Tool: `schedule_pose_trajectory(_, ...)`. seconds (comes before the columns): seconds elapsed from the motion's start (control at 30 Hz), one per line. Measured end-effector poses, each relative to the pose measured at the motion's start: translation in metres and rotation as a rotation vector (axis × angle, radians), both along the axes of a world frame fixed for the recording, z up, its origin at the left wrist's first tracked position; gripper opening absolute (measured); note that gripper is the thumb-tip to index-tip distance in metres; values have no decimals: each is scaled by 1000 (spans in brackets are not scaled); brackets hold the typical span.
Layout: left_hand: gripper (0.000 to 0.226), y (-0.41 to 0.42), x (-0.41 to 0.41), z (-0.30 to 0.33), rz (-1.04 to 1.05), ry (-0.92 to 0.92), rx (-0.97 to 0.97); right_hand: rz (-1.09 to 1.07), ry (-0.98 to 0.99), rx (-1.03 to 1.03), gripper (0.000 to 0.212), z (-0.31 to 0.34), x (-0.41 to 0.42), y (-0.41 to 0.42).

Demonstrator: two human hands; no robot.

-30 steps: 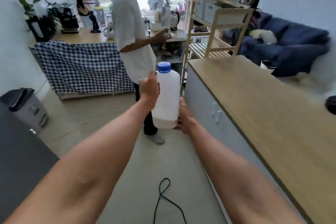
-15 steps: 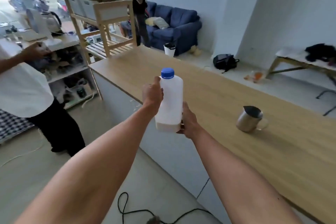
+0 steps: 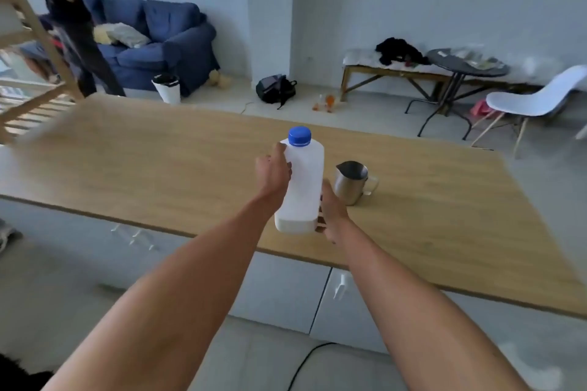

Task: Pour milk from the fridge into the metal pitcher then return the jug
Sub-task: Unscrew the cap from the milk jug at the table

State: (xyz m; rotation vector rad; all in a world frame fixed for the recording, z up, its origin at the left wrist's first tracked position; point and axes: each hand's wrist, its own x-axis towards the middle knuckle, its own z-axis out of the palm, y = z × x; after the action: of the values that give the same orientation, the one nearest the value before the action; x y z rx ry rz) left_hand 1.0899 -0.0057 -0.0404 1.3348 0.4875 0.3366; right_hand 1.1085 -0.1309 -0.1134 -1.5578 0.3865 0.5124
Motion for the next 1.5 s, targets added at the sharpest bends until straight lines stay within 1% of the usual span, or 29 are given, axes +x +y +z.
schedule_pose_trajectory(0.07,35,-9,9,-11,-33,10,-5,-67,-106,-75,47,4,8,-10)
schedule_pose_trajectory(0.1,34,-13,12,-16,-41,20,-1,-118,-193,-108,40,9,13,-15)
schedule_pose_trajectory(0.13,34,-17,16,-21,-46,33,8,-160,-271,-144,38,15,19,-20)
schedule_pose_trajectory(0.23,36,-24,24,-32,-59,56,29,-182,-453,-351,51,39,31,-32)
schedule_pose_trajectory(0.27,36,-25,27,-34,-62,55,30,-180,-518,-424,51,45,35,-34)
schedule_pose_trajectory(0.37,33,-28,37,-42,-74,62,43,-188,-692,-649,41,60,51,-34)
schedule_pose_trajectory(0.43,35,-31,42,-46,-75,58,42,-128,-822,-790,40,66,58,-30)
schedule_pose_trajectory(0.5,39,-33,46,-49,-88,54,46,-66,-965,-931,46,69,63,-26)
schedule_pose_trajectory(0.57,40,-34,50,-51,-105,48,68,-30,-1055,-1067,57,66,64,-21)
schedule_pose_trajectory(0.63,38,-33,52,-52,-121,30,90,9,-1072,-1186,67,64,63,-14)
schedule_pose_trajectory(0.7,38,-32,54,-54,-133,0,102,67,-1035,-1270,69,64,64,-10)
schedule_pose_trajectory(0.83,38,-29,54,-57,-177,-22,184,122,-961,-1305,66,65,67,-6)
schedule_pose_trajectory(0.97,36,-29,55,-60,-150,0,243,149,-1014,-1238,63,62,71,-7)
schedule_pose_trajectory(1.03,32,-30,58,-63,-140,21,333,189,-1046,-1215,63,60,76,-9)
schedule_pose_trajectory(1.07,32,-31,59,-62,-131,29,376,207,-1059,-1202,64,59,78,-10)
schedule_pose_trajectory(1.1,37,-31,60,-62,-122,38,415,221,-1071,-1186,64,59,79,-11)
schedule_pose_trajectory(1.17,45,-33,62,-61,-114,40,366,241,-1089,-1160,64,59,82,-12)
schedule_pose_trajectory(1.27,46,-35,62,-60,-119,24,309,271,-1099,-1130,65,59,85,-14)
schedule_pose_trajectory(1.37,45,-37,63,-61,-125,18,254,300,-1108,-1102,60,60,87,-16)
schedule_pose_trajectory(1.5,44,-39,65,-61,-109,26,252,342,-1125,-1056,60,62,90,-19)
